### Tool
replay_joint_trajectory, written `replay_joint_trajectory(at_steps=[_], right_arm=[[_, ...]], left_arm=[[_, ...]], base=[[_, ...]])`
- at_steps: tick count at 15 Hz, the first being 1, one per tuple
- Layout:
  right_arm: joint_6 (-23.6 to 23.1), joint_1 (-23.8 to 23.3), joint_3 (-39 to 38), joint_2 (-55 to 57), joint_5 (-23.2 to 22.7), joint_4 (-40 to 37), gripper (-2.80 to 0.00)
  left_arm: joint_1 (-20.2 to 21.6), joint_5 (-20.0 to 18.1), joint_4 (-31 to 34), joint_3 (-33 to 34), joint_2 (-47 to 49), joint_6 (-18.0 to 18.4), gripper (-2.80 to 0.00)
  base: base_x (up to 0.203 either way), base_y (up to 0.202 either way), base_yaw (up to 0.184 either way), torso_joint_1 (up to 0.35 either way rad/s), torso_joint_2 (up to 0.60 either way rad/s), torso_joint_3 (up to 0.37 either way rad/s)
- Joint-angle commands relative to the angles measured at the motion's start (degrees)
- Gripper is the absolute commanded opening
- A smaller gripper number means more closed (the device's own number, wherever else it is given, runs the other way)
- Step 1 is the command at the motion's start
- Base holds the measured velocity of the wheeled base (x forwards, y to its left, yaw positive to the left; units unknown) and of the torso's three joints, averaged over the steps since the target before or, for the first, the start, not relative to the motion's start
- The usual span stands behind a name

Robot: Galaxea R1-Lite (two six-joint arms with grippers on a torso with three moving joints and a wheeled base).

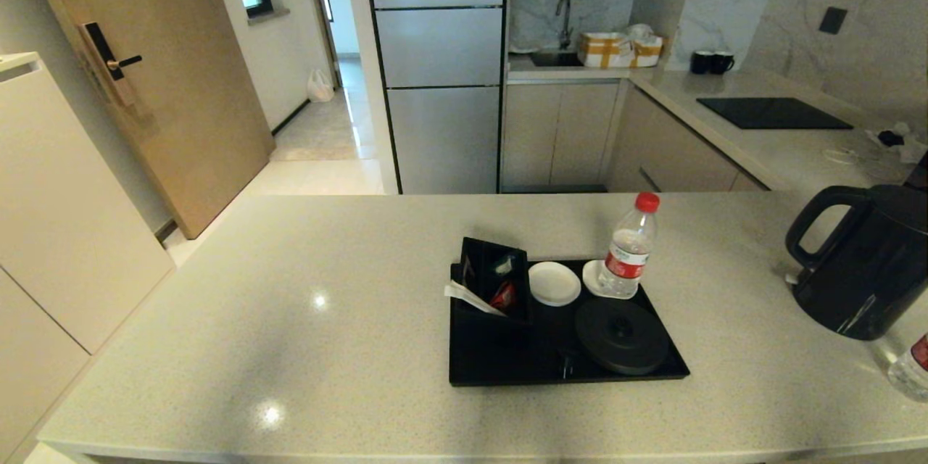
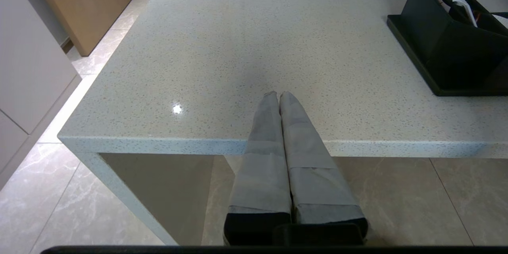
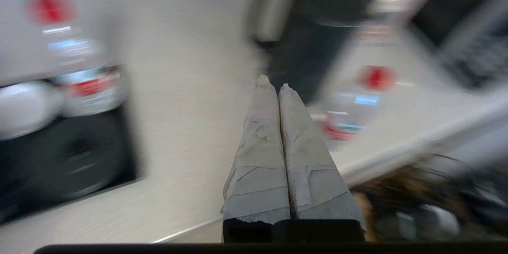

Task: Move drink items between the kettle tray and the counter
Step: Return the bottled water to its original position

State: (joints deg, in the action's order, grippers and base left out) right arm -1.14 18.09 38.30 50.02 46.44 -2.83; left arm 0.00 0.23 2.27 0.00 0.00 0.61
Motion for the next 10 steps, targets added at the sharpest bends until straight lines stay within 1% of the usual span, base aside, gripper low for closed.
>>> replay_joint_trajectory(at_steps=[1, 2, 4, 8, 10], right_arm=[[-1.53, -3.78, -0.25, -4.27, 3.02, -0.22, -2.80], [-2.21, -6.18, -0.56, -6.51, 4.19, -0.37, -2.80], [-3.21, -9.34, -3.44, -11.55, 5.78, -0.15, -2.80], [-3.70, -18.68, -12.74, -25.21, 6.28, 0.19, -2.80], [-5.20, -22.64, -16.18, -32.66, 6.21, -0.99, -2.80]], left_arm=[[0.00, 0.03, 0.02, 0.00, 0.00, 0.01, -2.80], [0.00, 0.03, 0.02, 0.00, -0.01, 0.01, -2.80], [0.00, 0.03, 0.02, 0.00, -0.05, 0.01, -2.80], [0.00, 0.03, 0.02, 0.00, -0.08, 0.01, -2.80], [0.00, 0.03, 0.02, 0.00, 0.00, 0.01, -2.80]], base=[[0.000, 0.000, 0.000, 0.000, 0.00, 0.000], [0.000, 0.000, 0.000, 0.000, 0.00, 0.000], [0.000, 0.000, 0.000, 0.000, 0.00, 0.000], [0.000, 0.000, 0.000, 0.000, 0.00, 0.000], [0.000, 0.000, 0.000, 0.000, 0.00, 0.000]])
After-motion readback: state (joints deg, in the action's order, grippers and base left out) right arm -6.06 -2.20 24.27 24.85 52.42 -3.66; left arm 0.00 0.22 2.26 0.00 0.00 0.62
